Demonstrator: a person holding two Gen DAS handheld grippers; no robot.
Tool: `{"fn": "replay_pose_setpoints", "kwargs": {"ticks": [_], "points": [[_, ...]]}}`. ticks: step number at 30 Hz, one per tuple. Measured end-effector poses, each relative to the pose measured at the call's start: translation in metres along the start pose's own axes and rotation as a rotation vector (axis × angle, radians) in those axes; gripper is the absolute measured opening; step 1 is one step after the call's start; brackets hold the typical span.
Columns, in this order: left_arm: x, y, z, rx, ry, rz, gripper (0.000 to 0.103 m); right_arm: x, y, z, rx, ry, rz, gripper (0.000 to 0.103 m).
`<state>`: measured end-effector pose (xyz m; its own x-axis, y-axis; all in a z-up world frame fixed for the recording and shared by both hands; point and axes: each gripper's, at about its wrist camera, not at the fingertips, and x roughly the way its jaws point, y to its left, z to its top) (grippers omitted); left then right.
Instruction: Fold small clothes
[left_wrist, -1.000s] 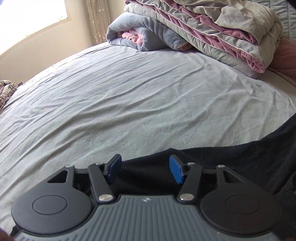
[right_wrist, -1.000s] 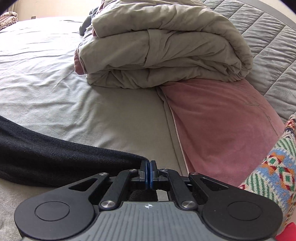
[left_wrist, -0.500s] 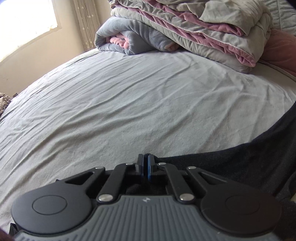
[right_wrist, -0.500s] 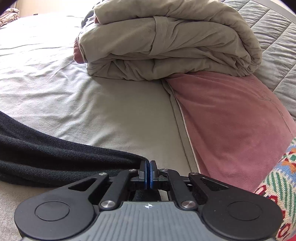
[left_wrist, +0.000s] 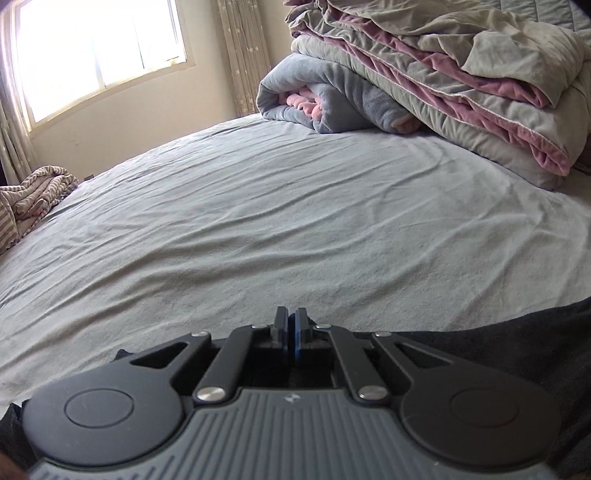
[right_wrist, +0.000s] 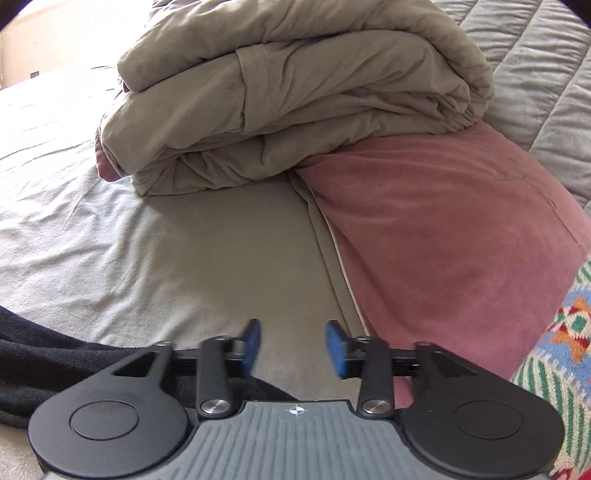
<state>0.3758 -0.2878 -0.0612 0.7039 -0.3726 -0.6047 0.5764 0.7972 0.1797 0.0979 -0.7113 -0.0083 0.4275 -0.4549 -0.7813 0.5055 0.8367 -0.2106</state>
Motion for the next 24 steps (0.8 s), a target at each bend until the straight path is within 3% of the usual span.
{"fn": "replay_pose_setpoints", "kwargs": {"ticks": [5, 8, 10, 11, 13, 16, 18, 21, 24], "points": [[-0.007, 0.009, 0.004, -0.052, -0.008, 0.001, 0.001, -0.001, -0.03, -0.02, 0.138, 0.087, 0.081, 0.05], [-0.01, 0.01, 0.004, -0.067, -0.001, 0.007, 0.0, 0.007, -0.034, -0.032, 0.212, 0.13, 0.157, 0.04], [-0.012, 0.009, 0.004, -0.071, -0.001, 0.018, 0.0, 0.018, -0.026, -0.037, 0.206, 0.169, 0.175, 0.026], [-0.014, 0.01, 0.004, -0.083, -0.009, 0.028, 0.0, 0.018, -0.017, -0.037, 0.161, 0.159, 0.167, 0.004], [-0.023, 0.014, 0.005, -0.118, -0.053, 0.057, 0.0, 0.008, -0.006, -0.033, 0.108, 0.099, 0.081, 0.003], [-0.034, 0.019, 0.007, -0.137, -0.123, 0.089, 0.0, -0.029, 0.006, -0.02, -0.007, -0.104, -0.126, 0.003], [-0.036, 0.018, 0.006, -0.146, -0.154, 0.106, 0.0, -0.044, 0.009, -0.007, -0.029, -0.18, -0.193, 0.003], [-0.032, 0.013, 0.002, -0.157, -0.183, 0.135, 0.0, -0.046, 0.012, 0.008, -0.044, -0.219, -0.246, 0.003], [-0.014, 0.008, -0.001, -0.145, -0.128, 0.152, 0.0, -0.02, 0.019, 0.016, -0.103, -0.194, -0.308, 0.003]]}}
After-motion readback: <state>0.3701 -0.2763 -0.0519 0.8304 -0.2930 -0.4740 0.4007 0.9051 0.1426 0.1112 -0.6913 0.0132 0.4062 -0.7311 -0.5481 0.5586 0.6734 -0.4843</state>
